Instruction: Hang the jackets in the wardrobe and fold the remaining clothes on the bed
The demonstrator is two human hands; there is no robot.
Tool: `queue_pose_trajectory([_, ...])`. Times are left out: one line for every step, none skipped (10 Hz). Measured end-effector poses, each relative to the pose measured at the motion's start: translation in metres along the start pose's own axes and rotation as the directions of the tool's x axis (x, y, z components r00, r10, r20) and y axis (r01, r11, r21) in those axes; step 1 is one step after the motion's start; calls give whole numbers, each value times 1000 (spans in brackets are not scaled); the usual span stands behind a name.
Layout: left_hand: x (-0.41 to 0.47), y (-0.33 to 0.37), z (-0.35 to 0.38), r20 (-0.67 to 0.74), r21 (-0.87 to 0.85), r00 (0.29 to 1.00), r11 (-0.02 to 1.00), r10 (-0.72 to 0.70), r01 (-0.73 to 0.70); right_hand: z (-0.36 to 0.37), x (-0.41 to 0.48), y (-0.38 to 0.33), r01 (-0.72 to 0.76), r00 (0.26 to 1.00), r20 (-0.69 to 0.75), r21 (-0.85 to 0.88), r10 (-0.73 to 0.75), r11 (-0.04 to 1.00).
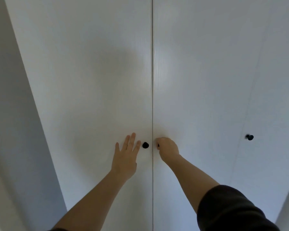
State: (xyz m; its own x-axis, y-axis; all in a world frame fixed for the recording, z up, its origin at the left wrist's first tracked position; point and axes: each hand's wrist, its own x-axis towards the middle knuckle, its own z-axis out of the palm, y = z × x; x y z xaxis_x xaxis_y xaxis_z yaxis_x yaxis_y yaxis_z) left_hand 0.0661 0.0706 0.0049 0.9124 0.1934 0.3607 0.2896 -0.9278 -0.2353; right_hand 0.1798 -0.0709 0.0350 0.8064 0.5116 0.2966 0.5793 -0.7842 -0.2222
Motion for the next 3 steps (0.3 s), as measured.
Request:
queue_pose_trajectory([-2,2,-6,20,4,1000,1000,18,-18,-5,-3,-2,-14,997,77,-44,18,999])
queue_pose_trajectory([-2,-4,-14,33,32,999,999,36,-37,-25,-7,2,80,984,160,-4,-78,997])
queue_pose_trajectory([4,-22,-30,5,112,1000,993,24,-24,-72,-25,5,118,985,102,181,-138,976])
